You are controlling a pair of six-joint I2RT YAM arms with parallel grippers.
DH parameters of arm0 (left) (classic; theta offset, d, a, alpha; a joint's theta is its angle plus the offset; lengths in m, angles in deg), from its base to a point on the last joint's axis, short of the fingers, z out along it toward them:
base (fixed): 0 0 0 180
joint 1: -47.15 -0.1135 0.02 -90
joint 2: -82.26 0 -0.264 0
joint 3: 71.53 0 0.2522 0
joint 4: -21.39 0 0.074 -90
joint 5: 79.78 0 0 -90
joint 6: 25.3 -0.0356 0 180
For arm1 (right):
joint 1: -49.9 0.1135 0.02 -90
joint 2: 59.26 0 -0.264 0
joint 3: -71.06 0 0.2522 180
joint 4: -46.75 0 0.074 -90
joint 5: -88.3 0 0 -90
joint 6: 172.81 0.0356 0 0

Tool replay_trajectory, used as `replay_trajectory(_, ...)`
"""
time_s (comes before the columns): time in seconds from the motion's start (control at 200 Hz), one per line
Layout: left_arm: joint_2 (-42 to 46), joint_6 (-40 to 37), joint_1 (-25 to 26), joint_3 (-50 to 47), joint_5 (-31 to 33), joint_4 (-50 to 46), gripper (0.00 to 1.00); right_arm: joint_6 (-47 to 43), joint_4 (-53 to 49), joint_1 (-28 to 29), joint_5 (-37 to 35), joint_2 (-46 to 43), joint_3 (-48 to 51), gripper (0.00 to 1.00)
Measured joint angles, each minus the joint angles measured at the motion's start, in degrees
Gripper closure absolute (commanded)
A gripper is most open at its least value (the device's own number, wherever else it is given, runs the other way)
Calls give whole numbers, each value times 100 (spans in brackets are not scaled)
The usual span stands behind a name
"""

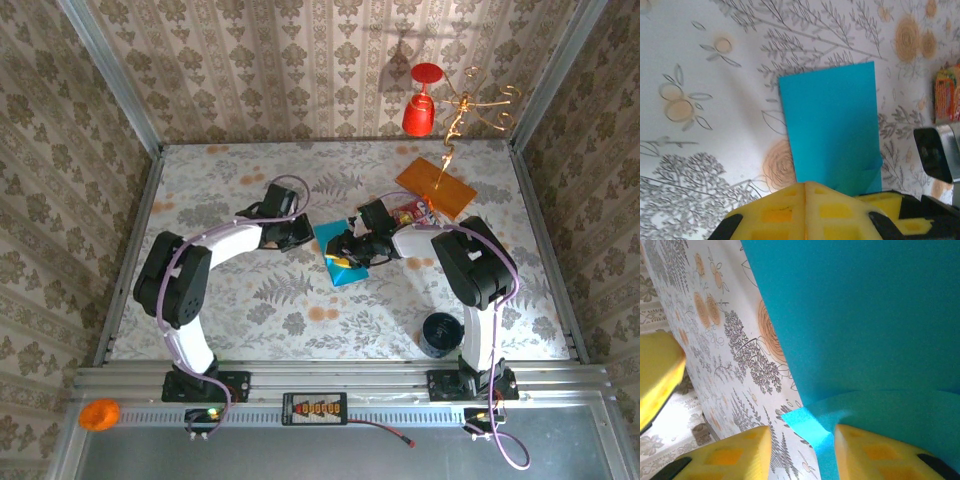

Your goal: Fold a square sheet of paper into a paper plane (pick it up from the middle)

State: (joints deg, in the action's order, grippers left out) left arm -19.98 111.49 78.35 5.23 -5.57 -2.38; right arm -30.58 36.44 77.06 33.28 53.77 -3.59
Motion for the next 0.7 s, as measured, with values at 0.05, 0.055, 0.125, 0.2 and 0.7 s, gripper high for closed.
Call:
replay_trajectory(0.05,-2,-2,70,0,0,2,95,-9,-37,-7,-11,13,0,69)
replay_trajectory(0.055,0,-2,79,0,-2,2,96,-7,-37,-7,-11,13,0,70)
replay_trajectory(0.125,0,7,168,0,-11,13,99,-46,-94,-26,-26,33,-4,80)
replay_trajectory(0.2,-2,17,247,0,-52,15,100,-111,-157,-48,-31,66,-2,85)
replay_trajectory(0.7,-507,59,708,105,-219,20,100,-129,-146,-118,24,105,52,96)
